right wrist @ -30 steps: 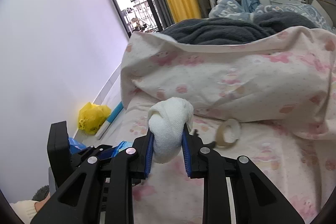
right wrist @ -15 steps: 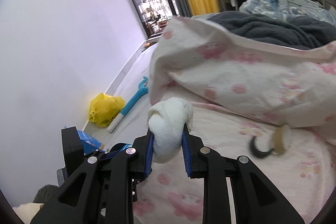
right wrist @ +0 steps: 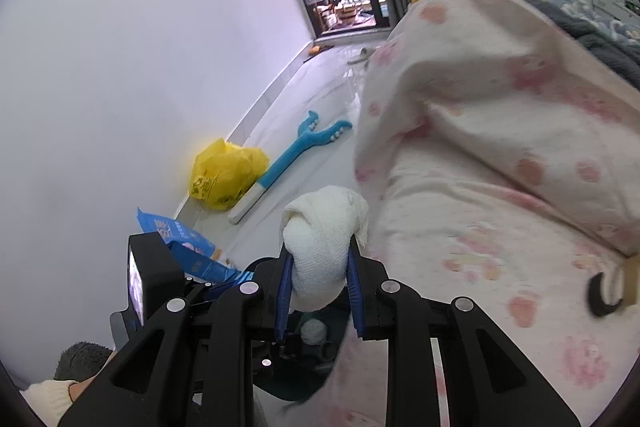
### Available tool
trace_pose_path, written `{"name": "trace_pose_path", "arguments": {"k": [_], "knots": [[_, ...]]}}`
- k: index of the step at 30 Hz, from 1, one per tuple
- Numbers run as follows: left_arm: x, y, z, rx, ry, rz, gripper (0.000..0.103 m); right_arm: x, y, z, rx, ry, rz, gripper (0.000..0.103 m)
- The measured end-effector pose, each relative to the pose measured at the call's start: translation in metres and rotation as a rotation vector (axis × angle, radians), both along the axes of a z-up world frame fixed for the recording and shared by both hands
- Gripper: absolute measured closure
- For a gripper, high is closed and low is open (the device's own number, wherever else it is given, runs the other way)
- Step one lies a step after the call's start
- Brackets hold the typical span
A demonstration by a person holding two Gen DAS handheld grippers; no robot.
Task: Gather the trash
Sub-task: 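Open the left tool over the bin while the right tool releases the tissue ball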
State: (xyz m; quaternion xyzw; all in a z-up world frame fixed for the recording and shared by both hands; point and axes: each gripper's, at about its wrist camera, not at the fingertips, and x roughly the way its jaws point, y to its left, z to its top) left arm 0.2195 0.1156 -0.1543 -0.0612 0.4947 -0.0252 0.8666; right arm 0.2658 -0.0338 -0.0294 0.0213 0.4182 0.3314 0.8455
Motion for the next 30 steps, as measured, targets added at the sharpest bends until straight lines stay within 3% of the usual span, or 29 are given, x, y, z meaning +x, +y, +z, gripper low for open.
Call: {"name": "trace_pose_path", "arguments": {"k": [8, 15, 23, 30], "knots": [[-0.006, 0.04, -0.027, -0.024, 0.115, 0.05, 0.022, -0.001, 0.052, -0.016, -0.025, 0.035, 0.059, 0.078], [-0.017, 0.064, -0.034, -0.041, 0.166, 0.056, 0.012, 0.004, 0.084, -0.039, -0.069, 0.089, 0.08, 0.078], [-0.033, 0.094, -0.024, -0.05, 0.136, 0.087, 0.01, 0.005, 0.107, -0.07, -0.12, 0.149, 0.091, 0.078], [-0.044, 0.112, -0.004, -0.06, 0.055, 0.094, 0.01, 0.006, 0.13, -0.102, -0.185, 0.213, 0.102, 0.078]]}}
